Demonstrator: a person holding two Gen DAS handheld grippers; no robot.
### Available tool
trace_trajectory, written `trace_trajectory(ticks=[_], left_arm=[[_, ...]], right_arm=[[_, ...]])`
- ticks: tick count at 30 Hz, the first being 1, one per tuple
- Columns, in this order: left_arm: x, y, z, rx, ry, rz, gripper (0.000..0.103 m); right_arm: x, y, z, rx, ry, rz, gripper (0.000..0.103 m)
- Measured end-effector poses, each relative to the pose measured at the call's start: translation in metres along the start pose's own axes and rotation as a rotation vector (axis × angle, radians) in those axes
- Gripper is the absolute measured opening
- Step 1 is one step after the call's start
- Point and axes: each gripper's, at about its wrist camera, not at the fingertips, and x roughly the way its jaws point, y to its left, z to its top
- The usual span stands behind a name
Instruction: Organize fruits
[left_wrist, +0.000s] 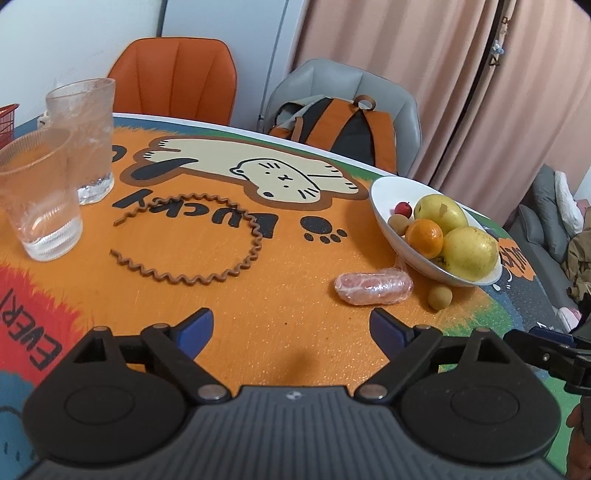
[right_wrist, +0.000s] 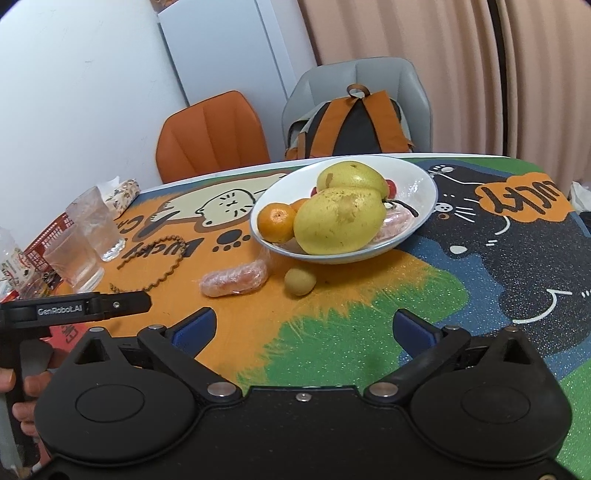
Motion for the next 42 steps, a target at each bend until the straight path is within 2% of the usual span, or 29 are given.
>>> trace_trajectory(ticks=[9,12,18,20,29,39,42], left_arm=[[0.004,-0.009,-0.006,0.008,-0.008,0.008,0.09],[0.007,-0.012,-0.007,0.016,-0.008,0.004,0.09],[0.014,-0.017,-0.009,0.029,0.003,-0.014,0.088],[0.017,-0.018,-0.009,0.03,0.007,-0.018,0.088],[0.03,-0.026,-0.006,0.041,0.019,-0.039,0.088],[0.041,-0.032,-0.002,0.052,0.029,-0.048,0.088],[0.043,-0.034,0.0,0.056,0.029,-0.047,0.088]], right_arm=[[0.01,0.004,-0.002,-0.017,-0.01,-0.018,0.094],[0.013,0.005,-0.002,-0.019,-0.012,-0.016,0.088],[0.021,0.004,0.0,-0.022,-0.014,-0.009,0.087],[0.025,0.003,0.001,-0.017,-0.01,-0.005,0.08],[0.043,-0.003,0.006,0.0,0.012,-0.002,0.06],[0.063,-0.002,0.014,-0.002,0.022,0.016,0.057],[0.071,-0.001,0.015,-0.007,0.034,0.028,0.04]])
